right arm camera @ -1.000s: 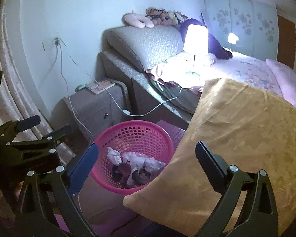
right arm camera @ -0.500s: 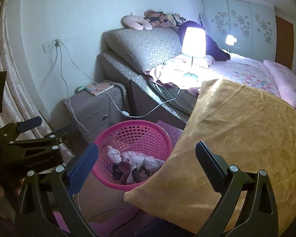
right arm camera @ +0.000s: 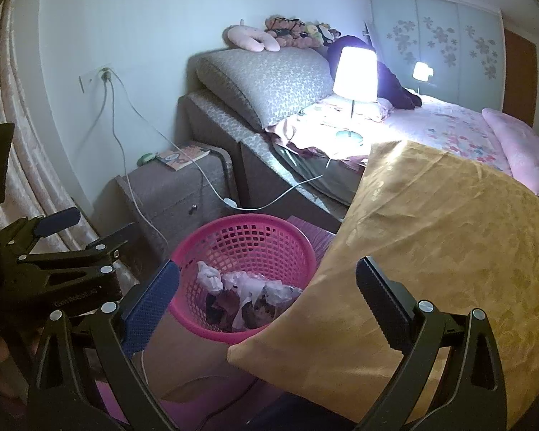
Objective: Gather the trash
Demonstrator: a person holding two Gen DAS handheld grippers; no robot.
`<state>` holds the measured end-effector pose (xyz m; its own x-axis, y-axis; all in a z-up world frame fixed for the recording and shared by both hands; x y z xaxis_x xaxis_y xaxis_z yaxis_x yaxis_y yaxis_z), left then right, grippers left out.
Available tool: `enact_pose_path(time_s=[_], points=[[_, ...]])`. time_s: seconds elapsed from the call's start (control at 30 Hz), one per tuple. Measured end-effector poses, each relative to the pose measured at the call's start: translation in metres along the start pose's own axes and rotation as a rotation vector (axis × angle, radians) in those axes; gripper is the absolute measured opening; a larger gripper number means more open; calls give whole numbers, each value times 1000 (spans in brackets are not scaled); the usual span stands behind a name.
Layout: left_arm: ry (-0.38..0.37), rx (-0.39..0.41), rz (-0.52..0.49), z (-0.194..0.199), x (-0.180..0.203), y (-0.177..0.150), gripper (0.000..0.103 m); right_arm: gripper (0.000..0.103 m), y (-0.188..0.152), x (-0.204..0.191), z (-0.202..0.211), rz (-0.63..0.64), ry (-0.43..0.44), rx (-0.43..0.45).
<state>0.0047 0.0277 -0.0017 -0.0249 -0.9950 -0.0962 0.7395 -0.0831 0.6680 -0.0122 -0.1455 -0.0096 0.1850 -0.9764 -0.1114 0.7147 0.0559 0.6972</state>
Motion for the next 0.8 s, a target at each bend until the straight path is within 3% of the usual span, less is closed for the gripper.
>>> enact_pose_path(time_s=[0.8], points=[[-5,2,7,-1,5,0,93,96,-1,-2,1,1,-1,-2]])
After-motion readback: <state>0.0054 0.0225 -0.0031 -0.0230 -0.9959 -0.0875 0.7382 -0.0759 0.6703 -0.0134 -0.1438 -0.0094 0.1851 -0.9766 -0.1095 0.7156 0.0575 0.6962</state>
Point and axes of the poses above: each gripper's, at about its wrist camera, not at the fingertips, and z roughly against the way its jaws point, x to its right, y to its top, the point moved 1 cm from there along -z, roughly the way its jaws point, and after that the axes turned 9 degrees about -x, right-handed, at the moved point
